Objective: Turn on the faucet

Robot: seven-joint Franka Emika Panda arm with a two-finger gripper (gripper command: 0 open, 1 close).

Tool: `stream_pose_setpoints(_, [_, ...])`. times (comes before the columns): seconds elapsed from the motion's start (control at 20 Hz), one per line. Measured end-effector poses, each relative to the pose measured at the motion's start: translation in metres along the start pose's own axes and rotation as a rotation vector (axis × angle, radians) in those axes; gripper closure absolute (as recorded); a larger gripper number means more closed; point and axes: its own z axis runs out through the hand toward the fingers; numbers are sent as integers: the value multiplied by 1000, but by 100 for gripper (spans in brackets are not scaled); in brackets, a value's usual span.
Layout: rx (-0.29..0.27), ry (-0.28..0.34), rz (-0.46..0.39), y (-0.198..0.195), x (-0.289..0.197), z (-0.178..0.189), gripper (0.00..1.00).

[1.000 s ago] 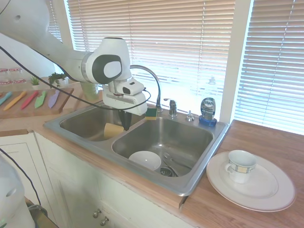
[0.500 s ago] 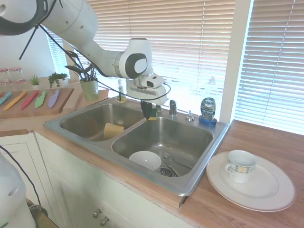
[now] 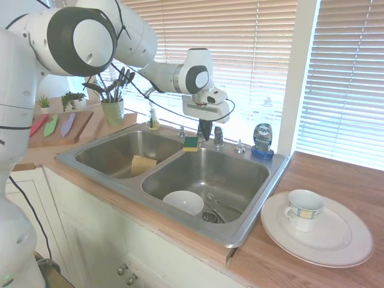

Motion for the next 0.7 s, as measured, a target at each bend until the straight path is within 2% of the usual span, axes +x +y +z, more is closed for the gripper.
stream_pose_setpoints(0.3, [3, 0, 12, -3, 8, 0, 100])
stream_pose_setpoints(0.4, [20, 14, 10, -4, 10, -2, 100])
stream_pose_setpoints(0.7, [152, 192, 2, -17, 15, -13, 100])
